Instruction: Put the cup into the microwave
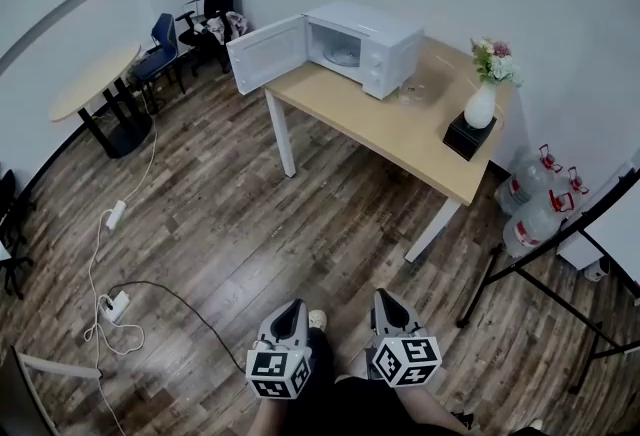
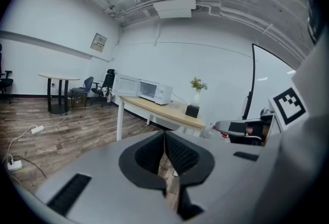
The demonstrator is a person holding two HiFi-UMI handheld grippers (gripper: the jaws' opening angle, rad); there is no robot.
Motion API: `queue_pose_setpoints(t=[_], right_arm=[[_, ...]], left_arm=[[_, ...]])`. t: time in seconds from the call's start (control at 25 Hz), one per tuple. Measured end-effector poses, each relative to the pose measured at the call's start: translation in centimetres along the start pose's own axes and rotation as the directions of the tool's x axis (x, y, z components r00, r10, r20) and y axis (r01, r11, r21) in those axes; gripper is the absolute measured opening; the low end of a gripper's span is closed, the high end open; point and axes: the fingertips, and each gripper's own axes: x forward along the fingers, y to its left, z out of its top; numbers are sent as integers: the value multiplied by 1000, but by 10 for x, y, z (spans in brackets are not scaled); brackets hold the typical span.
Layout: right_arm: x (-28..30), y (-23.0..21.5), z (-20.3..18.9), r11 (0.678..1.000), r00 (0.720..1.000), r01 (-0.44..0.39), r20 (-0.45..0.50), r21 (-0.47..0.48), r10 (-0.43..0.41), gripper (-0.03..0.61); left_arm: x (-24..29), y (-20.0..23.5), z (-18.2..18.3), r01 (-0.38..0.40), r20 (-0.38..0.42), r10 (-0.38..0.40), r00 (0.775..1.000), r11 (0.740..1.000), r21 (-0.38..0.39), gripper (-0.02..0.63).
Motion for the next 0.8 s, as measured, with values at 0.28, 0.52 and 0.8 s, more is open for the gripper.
queue_pose_setpoints(t=[0.28,0.52,0.8], right_arm=[[54,-2,19,1000,1000,12,-11,7,-12,-6],[95,-2,35,999,999,34,-12,11,-34,-6],[142,2,49,999,999,45,-13,9,-45,-8]], left_arm=[[40,33,27,-5,-3,5,1000,1000,4,6],[72,59,49,7,-8,-7,1000,1000,16,6],[109,90,75,16,-1,-16,1000,1000,21,6]])
